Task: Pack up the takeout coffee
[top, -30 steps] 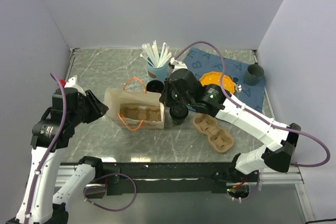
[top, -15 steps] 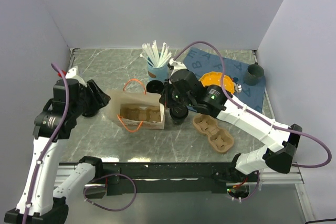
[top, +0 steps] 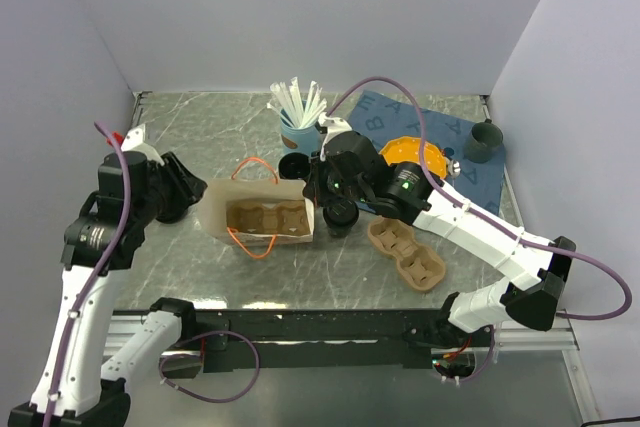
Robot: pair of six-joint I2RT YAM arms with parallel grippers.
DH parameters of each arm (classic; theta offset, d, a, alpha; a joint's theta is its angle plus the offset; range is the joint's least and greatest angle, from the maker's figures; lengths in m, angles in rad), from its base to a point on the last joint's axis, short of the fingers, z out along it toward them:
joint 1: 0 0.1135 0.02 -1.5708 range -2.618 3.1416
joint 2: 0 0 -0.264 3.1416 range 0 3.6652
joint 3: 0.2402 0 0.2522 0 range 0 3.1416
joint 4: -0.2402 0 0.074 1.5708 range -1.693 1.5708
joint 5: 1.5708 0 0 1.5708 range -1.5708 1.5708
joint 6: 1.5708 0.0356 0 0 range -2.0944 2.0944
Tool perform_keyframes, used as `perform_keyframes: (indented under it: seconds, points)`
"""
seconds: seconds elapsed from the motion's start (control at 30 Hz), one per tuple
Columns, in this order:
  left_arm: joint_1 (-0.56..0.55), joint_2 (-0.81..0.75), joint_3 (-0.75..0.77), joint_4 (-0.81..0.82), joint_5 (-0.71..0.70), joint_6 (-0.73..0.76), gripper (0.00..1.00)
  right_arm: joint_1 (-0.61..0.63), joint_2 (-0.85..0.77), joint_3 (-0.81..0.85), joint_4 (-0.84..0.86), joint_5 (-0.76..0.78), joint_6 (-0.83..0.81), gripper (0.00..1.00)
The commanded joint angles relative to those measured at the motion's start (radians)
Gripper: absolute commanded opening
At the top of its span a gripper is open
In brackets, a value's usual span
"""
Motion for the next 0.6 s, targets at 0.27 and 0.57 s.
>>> perform_keyframes:
  seconds: [0.27, 0.57]
  points:
    - [0.002, -0.021, -0.076, 0.066, 0.002, 0.03, 0.35, 0.007, -0.038, -0.005, 0.038, -0.013, -0.035, 0.0]
    - [0.002, -0.016, -0.066, 0.078, 0.034, 0.028, 0.01, 0.007, -0.04, -0.007, 0.027, -0.029, -0.05, 0.02]
